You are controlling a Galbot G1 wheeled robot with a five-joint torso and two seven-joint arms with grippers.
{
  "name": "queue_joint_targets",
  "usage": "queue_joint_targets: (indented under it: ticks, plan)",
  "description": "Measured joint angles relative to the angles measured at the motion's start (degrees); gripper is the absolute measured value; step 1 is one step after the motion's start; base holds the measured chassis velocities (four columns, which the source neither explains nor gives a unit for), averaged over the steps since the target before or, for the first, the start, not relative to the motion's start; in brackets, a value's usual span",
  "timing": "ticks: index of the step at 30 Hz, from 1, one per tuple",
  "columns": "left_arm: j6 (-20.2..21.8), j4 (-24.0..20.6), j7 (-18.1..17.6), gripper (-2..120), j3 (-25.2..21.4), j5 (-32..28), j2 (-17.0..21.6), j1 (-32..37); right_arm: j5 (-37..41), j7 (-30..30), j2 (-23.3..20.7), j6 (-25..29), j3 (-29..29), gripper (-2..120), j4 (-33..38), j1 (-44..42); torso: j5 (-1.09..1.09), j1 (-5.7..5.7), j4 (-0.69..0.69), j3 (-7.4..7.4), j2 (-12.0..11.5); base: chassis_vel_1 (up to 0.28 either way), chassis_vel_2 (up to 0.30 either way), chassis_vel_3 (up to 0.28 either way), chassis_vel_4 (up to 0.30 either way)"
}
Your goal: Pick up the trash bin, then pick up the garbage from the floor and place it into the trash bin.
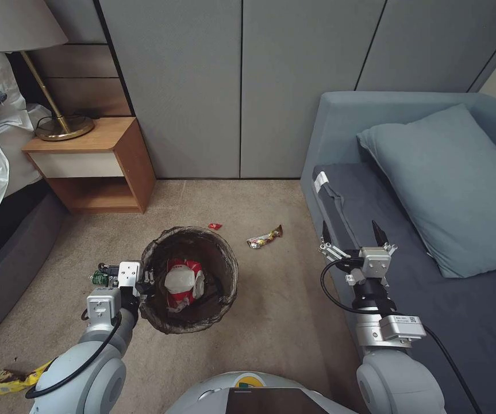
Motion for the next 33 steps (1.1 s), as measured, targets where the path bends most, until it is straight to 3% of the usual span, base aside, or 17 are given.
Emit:
queue_joint_targets:
  ticks: [33]
  plan:
    - [0.0,0.0,0.0,3,0.0,-0.1,0.0,0.3,-0.5,0.0,0.1,0.3,-0.6,100,-0.6,-0.1,0.00,0.00,0.00,0.00,0.0,-0.083,0.080,0.084,-0.082]
